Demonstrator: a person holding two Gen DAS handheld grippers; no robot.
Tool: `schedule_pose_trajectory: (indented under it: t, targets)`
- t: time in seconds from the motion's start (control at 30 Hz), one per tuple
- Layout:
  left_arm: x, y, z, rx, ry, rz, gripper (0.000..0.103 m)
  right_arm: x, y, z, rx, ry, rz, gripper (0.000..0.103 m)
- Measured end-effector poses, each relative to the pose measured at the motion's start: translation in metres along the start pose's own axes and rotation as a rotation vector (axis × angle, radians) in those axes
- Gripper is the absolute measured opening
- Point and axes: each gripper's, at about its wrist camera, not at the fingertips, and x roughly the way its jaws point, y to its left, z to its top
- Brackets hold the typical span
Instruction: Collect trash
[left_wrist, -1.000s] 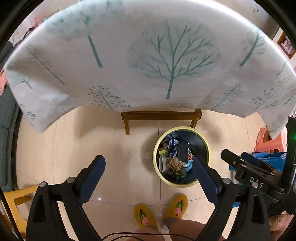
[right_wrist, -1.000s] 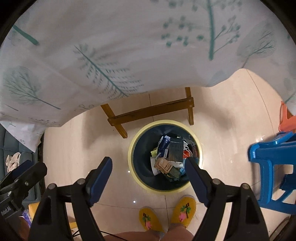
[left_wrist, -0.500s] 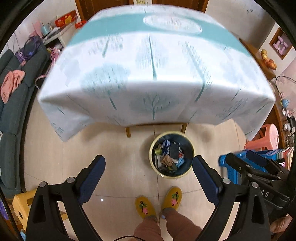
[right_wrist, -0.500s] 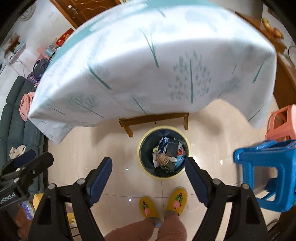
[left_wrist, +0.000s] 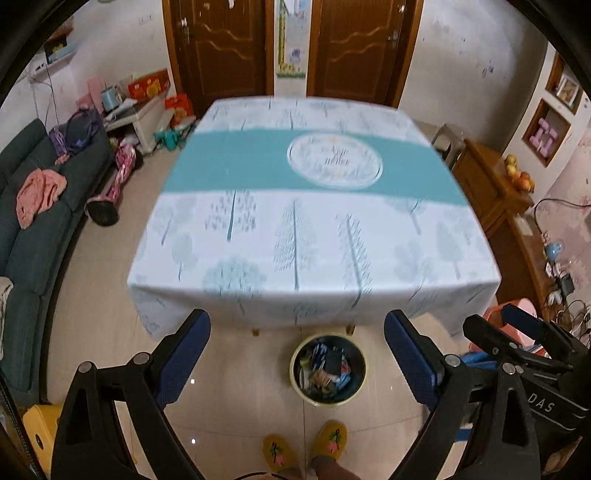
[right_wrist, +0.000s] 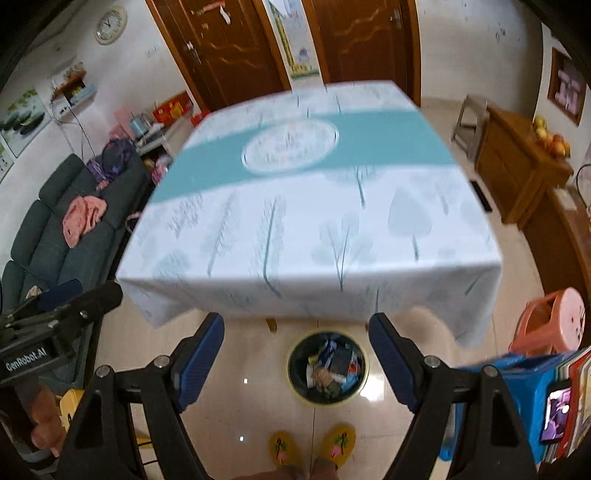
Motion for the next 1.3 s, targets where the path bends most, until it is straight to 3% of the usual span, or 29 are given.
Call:
schedule_pose_trajectory:
  t: [0.33, 0.53, 1.3]
  targets:
    - [-0.049, -0.015, 0.022, -0.020, -0.131, 0.023, 0.094, -0.049, 0.008, 0.029, 0.013, -0.099, 0.017, 0.081]
    - [-0.048, -0.025, 0.019, -0.012, -0.175, 0.060, 0.094, -0.061, 0.018, 0.033, -0.036, -0.171, -0.012, 0.081]
    - [-0.040, -0.026, 0.015, -0.037, -0.185, 0.088, 0.094, -0.045, 0.026, 0.031, -0.051, -0.162, -0.021, 0.081]
